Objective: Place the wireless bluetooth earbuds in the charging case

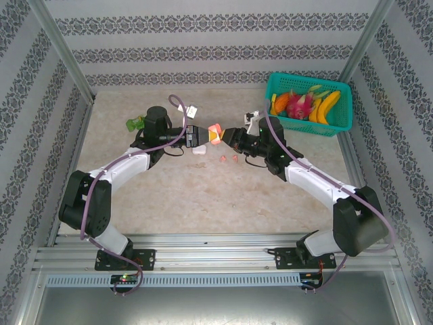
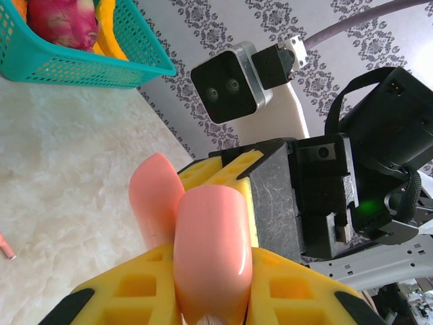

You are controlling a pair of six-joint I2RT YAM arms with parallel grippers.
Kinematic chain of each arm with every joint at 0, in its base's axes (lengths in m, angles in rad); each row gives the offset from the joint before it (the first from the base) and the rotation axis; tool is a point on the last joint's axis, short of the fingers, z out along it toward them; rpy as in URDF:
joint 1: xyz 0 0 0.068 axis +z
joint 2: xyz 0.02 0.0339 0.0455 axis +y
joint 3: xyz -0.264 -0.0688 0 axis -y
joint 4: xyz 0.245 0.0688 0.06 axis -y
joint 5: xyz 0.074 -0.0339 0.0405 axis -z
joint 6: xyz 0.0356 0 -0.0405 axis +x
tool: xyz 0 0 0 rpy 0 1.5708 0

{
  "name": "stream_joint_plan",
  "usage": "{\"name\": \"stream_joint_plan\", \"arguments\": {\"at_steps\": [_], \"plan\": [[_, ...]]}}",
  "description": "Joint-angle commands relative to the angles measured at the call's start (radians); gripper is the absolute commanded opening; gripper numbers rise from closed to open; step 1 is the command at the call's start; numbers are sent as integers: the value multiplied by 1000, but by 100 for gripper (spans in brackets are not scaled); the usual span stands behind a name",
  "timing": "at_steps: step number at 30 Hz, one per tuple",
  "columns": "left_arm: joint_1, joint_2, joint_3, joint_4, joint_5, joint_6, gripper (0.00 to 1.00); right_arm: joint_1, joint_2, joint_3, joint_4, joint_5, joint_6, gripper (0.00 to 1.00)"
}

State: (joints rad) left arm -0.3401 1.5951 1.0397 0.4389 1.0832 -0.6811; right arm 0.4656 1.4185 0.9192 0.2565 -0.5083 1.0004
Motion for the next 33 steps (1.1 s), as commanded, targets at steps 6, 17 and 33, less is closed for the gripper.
{"name": "stream_joint_plan", "arguments": {"at_steps": [6, 17, 33], "plan": [[-10, -4, -6, 54, 31, 6, 4, 5, -14, 13, 72, 5, 34, 7], [-10, -16, -7, 27, -11, 18, 44, -3, -22, 52, 18, 29, -2, 0], [17, -136, 237, -617, -290, 394, 100, -74, 10, 291, -348, 102, -378, 0]]}}
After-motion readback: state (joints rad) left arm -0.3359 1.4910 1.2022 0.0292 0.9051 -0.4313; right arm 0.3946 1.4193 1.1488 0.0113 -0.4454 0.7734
